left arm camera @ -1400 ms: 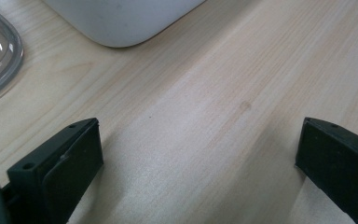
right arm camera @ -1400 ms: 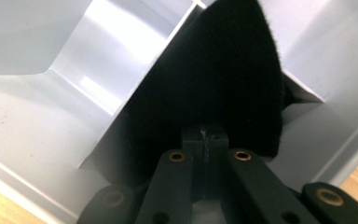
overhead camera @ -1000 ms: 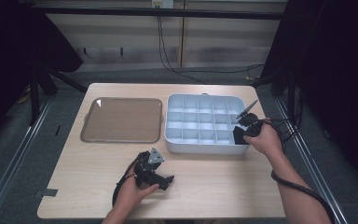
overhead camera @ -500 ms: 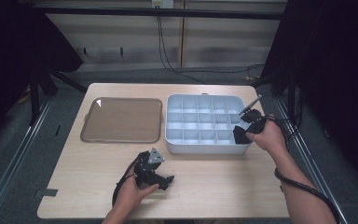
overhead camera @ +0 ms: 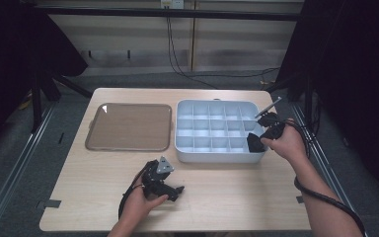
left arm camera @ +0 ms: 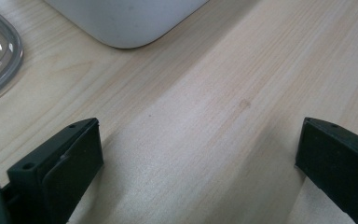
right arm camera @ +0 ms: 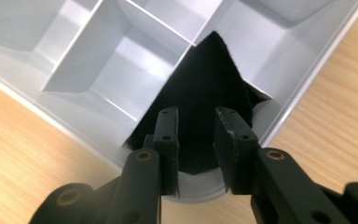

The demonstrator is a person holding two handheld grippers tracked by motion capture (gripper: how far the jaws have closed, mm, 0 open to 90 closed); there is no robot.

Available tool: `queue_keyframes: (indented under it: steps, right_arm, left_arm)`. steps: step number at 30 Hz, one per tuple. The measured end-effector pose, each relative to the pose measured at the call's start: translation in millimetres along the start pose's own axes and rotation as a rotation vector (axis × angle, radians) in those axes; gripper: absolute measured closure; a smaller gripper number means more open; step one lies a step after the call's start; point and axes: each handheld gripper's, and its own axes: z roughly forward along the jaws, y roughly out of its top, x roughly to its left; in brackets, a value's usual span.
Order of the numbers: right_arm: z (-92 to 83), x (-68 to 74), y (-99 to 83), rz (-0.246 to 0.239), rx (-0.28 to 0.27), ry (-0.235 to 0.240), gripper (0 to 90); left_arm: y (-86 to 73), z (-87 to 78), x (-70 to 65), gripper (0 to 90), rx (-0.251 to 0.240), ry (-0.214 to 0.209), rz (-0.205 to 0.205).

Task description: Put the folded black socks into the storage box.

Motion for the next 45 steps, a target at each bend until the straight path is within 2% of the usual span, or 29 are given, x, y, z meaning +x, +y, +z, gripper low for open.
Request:
queue_keyframes:
  steps: [4,6,8,10,18,19,21,26,27,31,35,45]
  right_arm:
    - [-2.8,2.0,0.2,-0.01,-0.012,-0.002,64.8]
    - [-4.4,4.5,0.3,-0.017,-0.019,-0.023,62.6]
    - [-4.9,6.7,0.5,-0.019,-0.015,-0.008,59.9]
    - [-6.1,9.3,1.1,-0.03,-0.014,-0.035,59.0]
    - [-7.0,11.5,0.6,-0.034,-0.013,-0.006,53.0]
    - [-7.7,10.7,0.1,-0.041,-0.016,0.005,49.2]
    - [-8.4,11.2,-0.1,-0.035,-0.016,0.015,48.1]
    - [-12.1,11.9,-0.8,-0.031,-0.031,0.05,41.5]
    - [-13.1,12.1,-0.8,-0.032,-0.033,0.046,40.2]
    - [-15.7,12.9,-1.7,-0.028,-0.052,0.063,36.0]
    - [-16.5,15.1,-2.5,-0.045,-0.049,0.059,33.8]
    - [-20.4,25.1,-5.1,-0.078,-0.059,0.093,31.1]
  left_arm:
    - [0.0,0.0,0.0,0.0,0.0,0.0,0.0]
    - [0.0,-0.4,0.2,0.0,0.001,0.009,0.004]
    - [0.0,-0.4,0.2,0.0,0.001,0.009,0.004]
    - [0.0,-0.4,0.2,0.0,0.001,0.009,0.004]
    - [-0.1,-0.5,0.2,0.0,0.0,0.009,0.004]
    - [-0.1,-0.5,0.2,0.0,0.0,0.009,0.004]
    - [-0.1,-0.4,0.2,0.0,0.0,0.009,0.004]
    - [-0.2,-0.2,0.0,0.0,0.0,0.001,0.0]
    - [-0.1,-0.6,0.2,0.0,0.001,0.01,0.004]
    - [-0.2,-0.2,0.0,0.0,0.0,0.002,0.0]
    - [-0.2,-0.3,0.1,0.0,0.0,0.001,0.001]
    - [-0.4,-0.6,0.1,0.0,0.001,0.002,0.002]
